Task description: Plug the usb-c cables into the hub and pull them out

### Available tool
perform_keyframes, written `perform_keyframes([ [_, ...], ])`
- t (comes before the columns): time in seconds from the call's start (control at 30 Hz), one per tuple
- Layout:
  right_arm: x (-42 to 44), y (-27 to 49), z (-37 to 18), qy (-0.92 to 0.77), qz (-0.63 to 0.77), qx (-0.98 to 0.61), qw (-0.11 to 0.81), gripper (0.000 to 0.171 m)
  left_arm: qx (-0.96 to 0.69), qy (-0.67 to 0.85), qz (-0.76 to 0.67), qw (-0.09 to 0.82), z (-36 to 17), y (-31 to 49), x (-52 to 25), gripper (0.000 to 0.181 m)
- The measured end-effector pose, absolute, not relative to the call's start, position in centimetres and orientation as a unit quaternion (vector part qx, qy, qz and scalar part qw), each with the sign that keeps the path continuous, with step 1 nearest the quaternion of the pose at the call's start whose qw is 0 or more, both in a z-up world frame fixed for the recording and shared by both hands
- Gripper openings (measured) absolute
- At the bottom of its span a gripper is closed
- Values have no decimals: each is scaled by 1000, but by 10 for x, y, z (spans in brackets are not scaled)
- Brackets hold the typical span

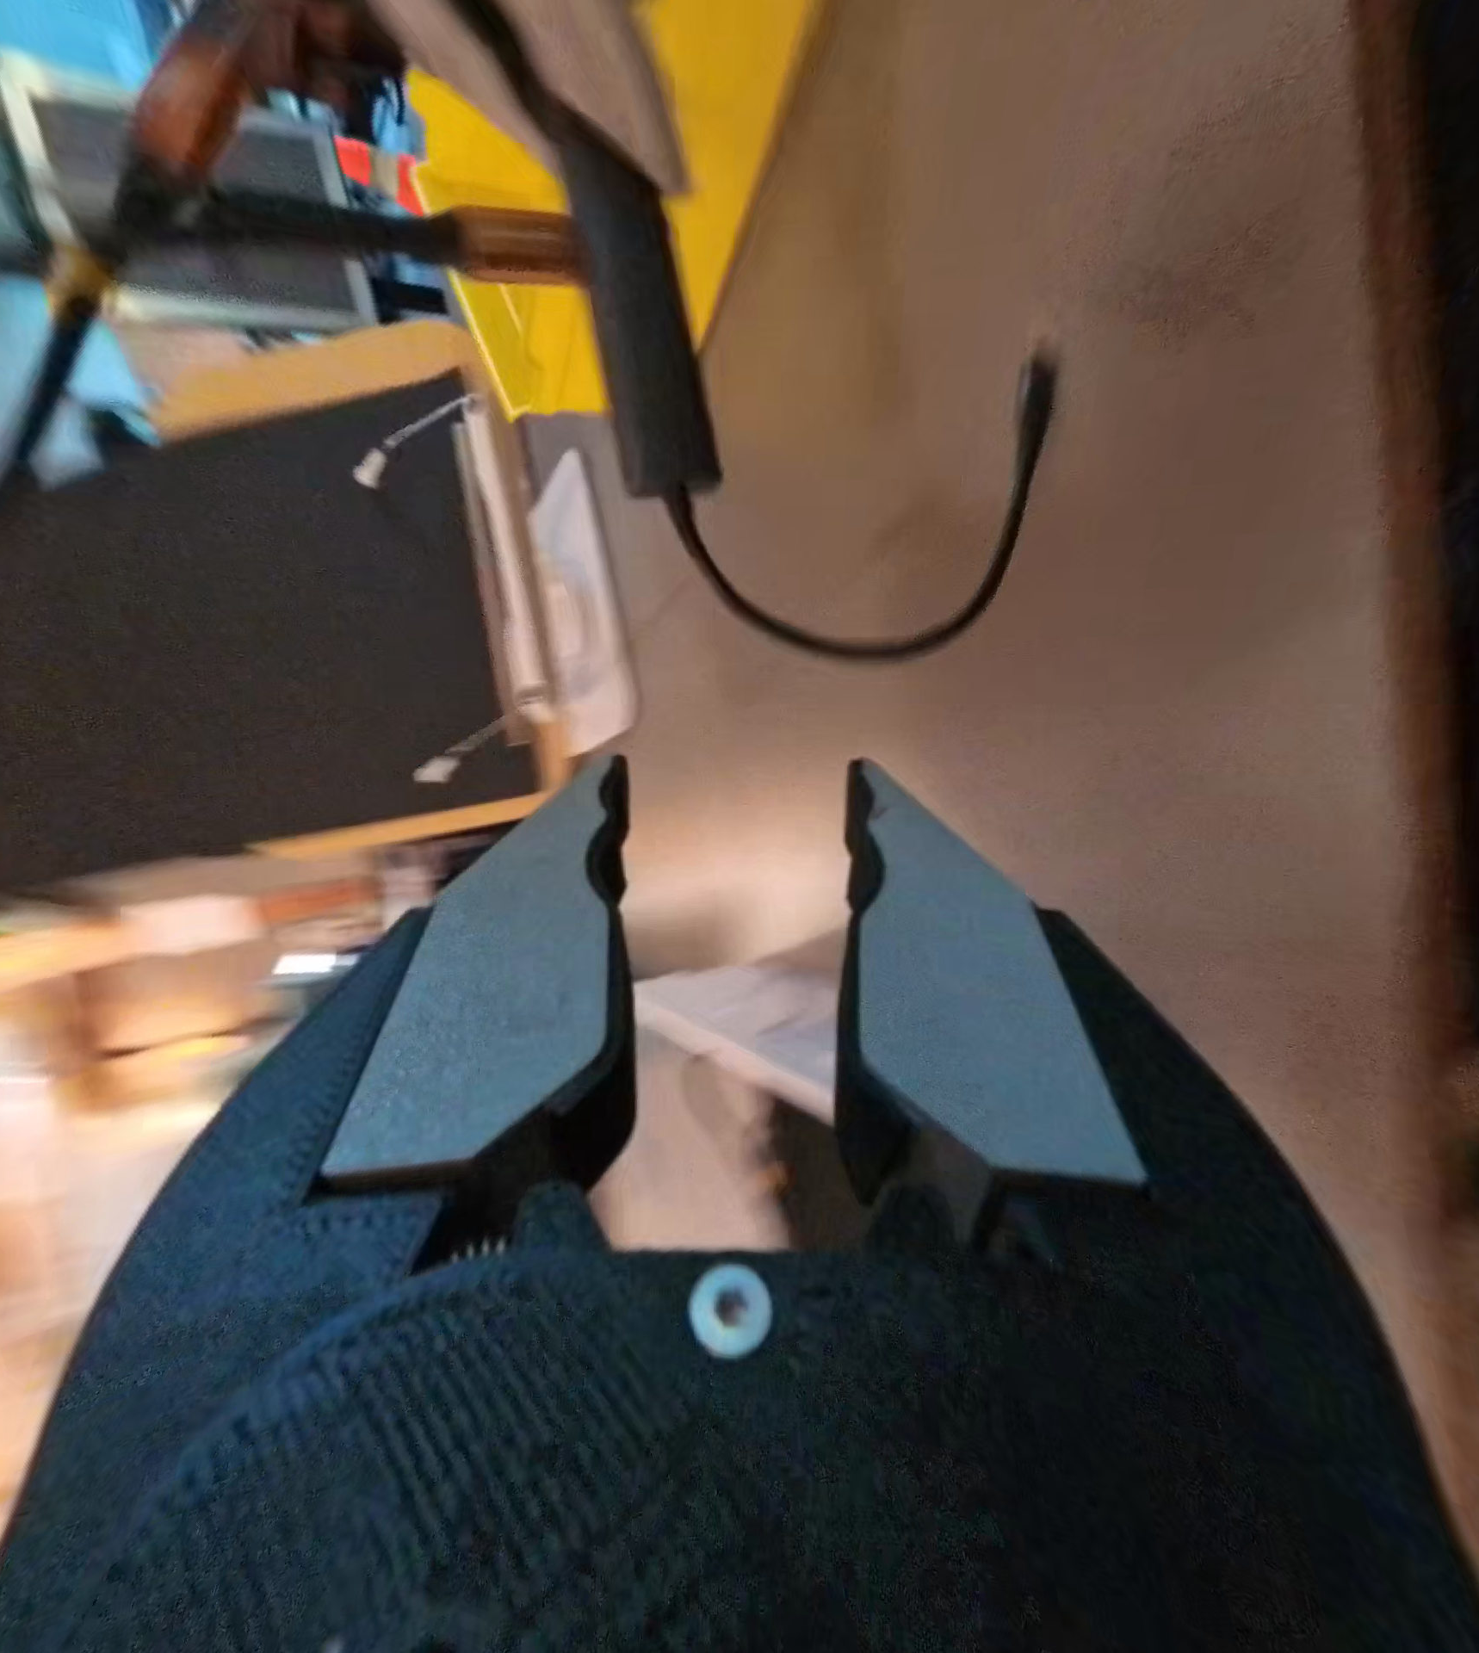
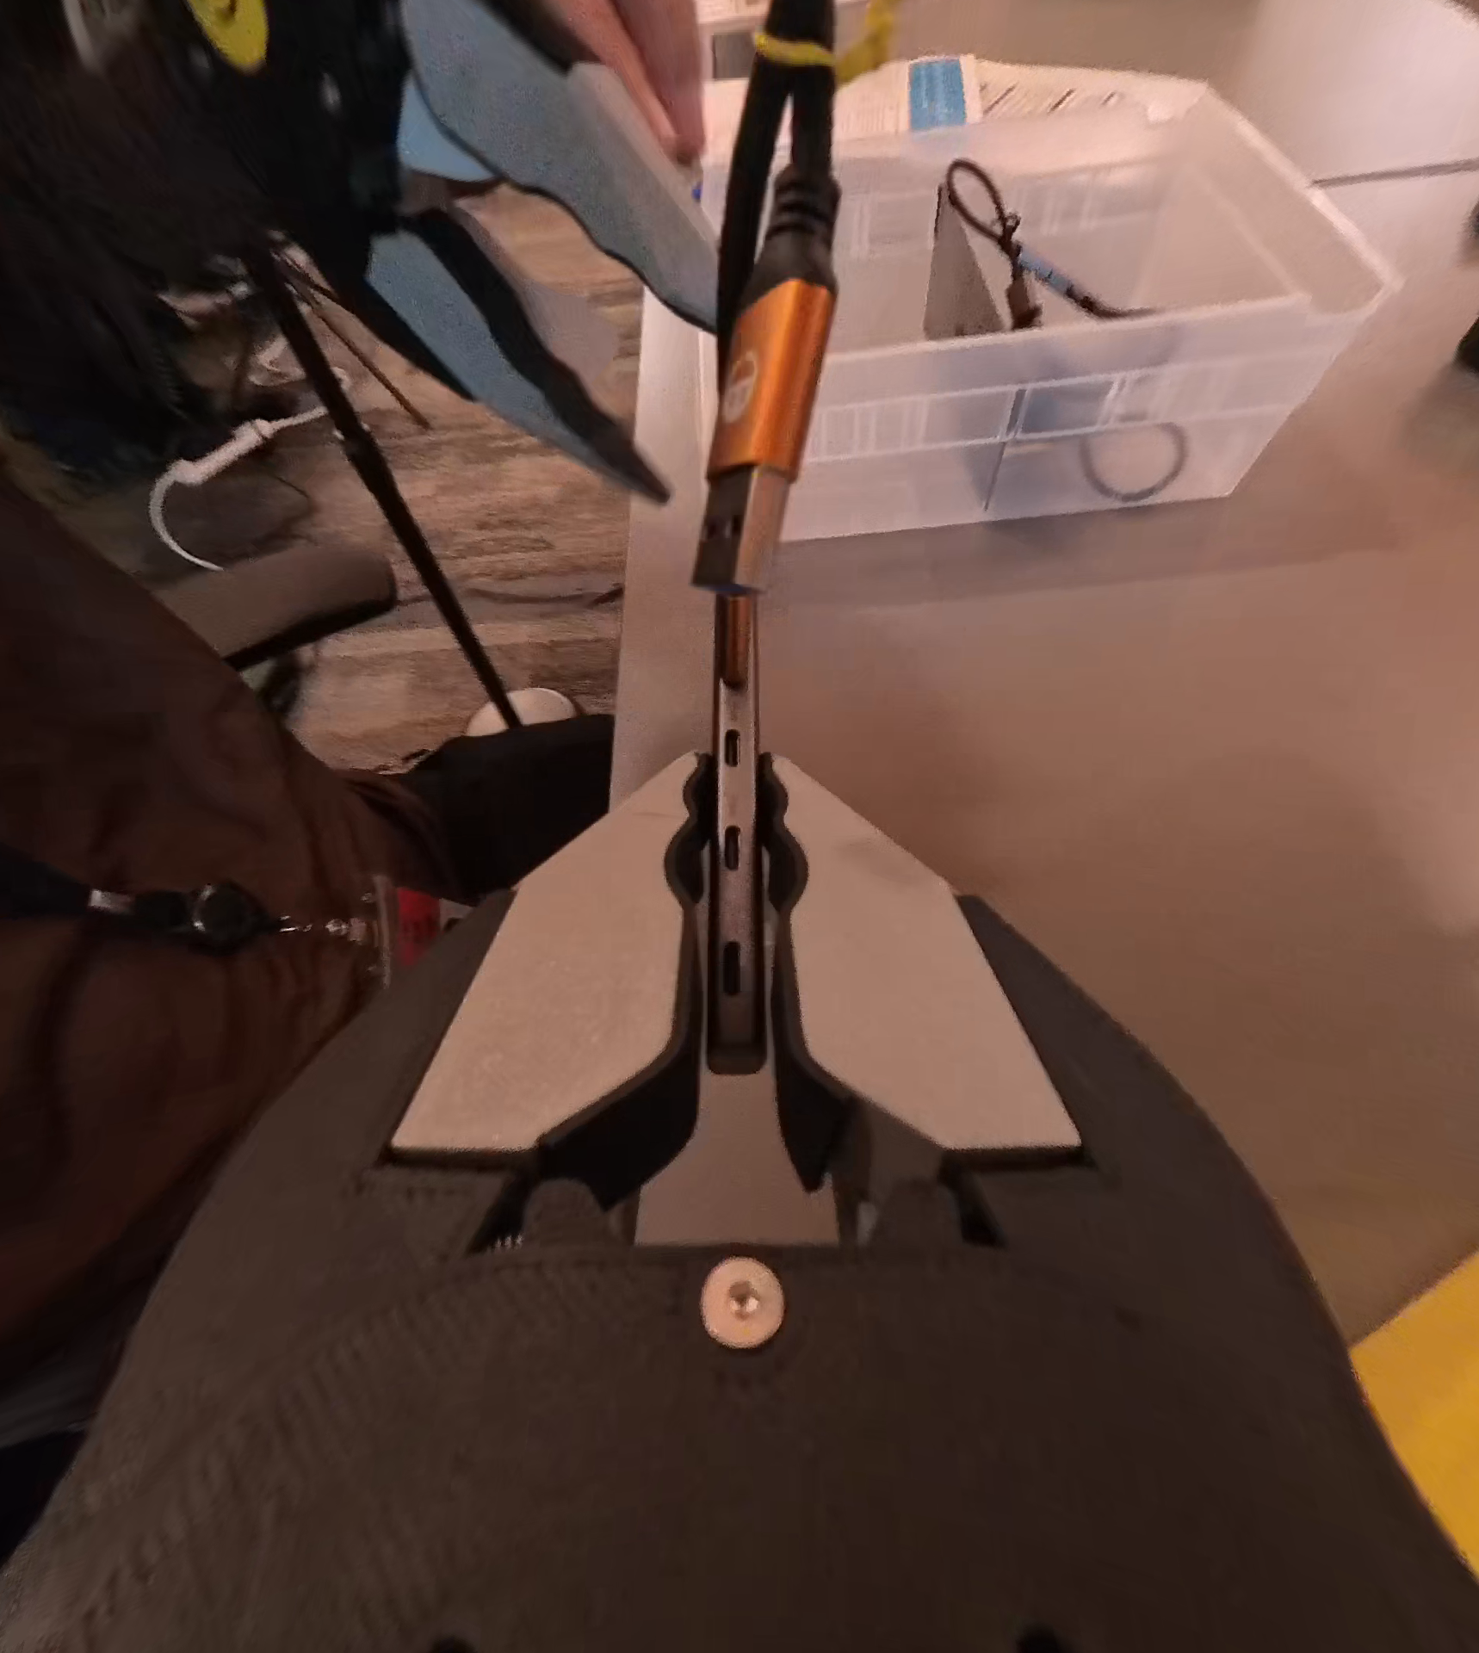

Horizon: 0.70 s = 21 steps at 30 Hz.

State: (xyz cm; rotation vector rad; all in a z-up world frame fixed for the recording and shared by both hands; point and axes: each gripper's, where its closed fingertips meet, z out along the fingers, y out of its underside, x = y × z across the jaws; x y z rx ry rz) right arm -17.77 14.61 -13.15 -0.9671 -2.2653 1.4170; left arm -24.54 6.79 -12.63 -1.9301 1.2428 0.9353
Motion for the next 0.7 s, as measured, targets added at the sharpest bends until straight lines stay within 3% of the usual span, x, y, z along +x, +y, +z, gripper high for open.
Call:
perform_keyframes([
  [0.13,-175,124,-120,-801,483,-295,194,7,-795,311,117,507,-113,85,-204,45],
  [0.2,-175,116,-121,-801,485,-285,201,7,-784,286,66,547,-111,95,-192,27],
  [0.3,-174,109,-125,-792,507,-278,195,7,-789,279,13,547,-126,104,-180,14],
  [0.53,-168,109,-141,-728,601,-294,154,7,-768,196,-148,592,-134,115,-165,11],
  [0.7,-163,111,-151,-682,652,-297,143,7,-769,195,-166,586,-143,118,-160,11],
])
